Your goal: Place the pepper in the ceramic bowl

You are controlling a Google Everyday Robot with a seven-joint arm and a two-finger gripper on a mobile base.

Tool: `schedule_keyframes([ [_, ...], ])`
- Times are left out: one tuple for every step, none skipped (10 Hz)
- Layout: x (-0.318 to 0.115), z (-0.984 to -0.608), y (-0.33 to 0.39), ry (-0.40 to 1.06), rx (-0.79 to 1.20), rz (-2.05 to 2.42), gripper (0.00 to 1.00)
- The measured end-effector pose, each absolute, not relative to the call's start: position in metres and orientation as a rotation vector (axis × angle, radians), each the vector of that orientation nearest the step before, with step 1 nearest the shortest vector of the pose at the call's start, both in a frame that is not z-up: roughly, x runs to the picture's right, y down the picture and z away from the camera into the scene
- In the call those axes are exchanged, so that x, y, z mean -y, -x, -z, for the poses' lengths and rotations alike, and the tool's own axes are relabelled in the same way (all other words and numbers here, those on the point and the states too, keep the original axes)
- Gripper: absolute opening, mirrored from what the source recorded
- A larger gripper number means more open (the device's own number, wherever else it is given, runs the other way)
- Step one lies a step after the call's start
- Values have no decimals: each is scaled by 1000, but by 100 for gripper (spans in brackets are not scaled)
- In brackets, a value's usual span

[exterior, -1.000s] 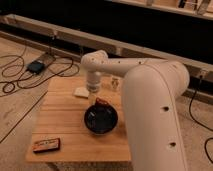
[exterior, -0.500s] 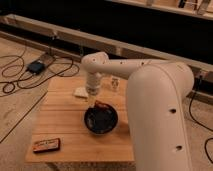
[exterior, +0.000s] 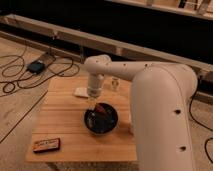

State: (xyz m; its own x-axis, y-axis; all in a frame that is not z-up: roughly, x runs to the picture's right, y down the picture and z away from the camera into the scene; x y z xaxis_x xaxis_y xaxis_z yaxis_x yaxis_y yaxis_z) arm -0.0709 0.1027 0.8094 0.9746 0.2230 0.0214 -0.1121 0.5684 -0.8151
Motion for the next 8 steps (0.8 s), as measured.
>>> schedule_keyframes([
  [-105, -810, 69, 957, 136, -211, 80],
  [-107, -811, 66, 966, 145, -222, 80],
  [-108, -813, 65, 970, 155, -227, 80],
  [-107, -814, 64, 969, 162, -227, 80],
  [-107, -814, 64, 968, 163, -229, 80],
  [-107, -814, 65, 968, 164, -227, 80],
  [-107, -814, 66, 968, 166, -227, 80],
  [-107, -814, 66, 968, 166, -227, 80],
])
